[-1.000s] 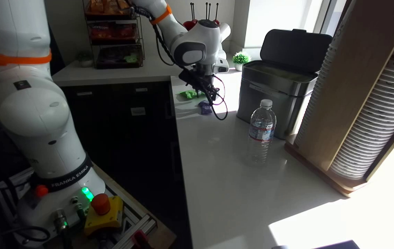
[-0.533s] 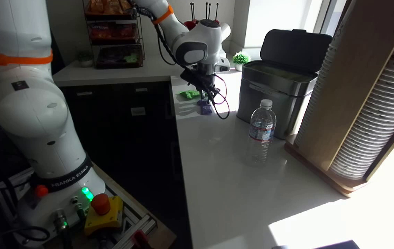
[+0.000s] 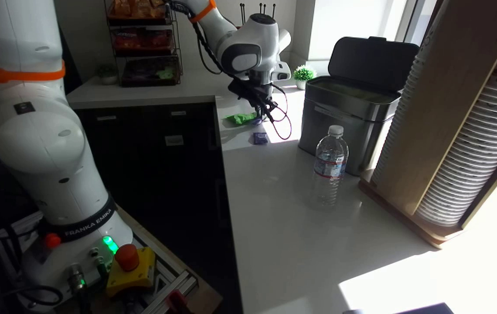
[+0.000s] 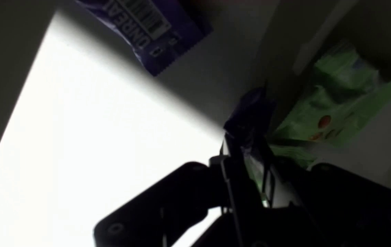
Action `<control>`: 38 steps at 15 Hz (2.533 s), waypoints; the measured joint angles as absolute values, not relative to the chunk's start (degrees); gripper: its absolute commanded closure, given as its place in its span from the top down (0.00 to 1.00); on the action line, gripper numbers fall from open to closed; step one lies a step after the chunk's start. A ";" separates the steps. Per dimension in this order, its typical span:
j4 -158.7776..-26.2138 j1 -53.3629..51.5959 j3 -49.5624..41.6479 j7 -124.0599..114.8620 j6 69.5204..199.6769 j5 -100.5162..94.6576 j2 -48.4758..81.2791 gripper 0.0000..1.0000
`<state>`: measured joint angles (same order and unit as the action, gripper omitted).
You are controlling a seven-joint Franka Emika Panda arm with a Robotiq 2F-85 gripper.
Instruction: Move one purple sachet to the left, one green sachet to the right and then one green sachet to the left
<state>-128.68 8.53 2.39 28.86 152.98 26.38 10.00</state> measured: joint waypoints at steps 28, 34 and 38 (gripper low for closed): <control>-121.51 0.51 7.21 29.55 152.24 25.77 9.75 1.00; -123.04 0.64 7.05 29.49 150.99 22.36 10.23 0.67; -123.68 0.76 6.95 29.45 150.99 20.21 10.89 0.34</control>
<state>-123.68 0.76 6.95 29.45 150.99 20.21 10.89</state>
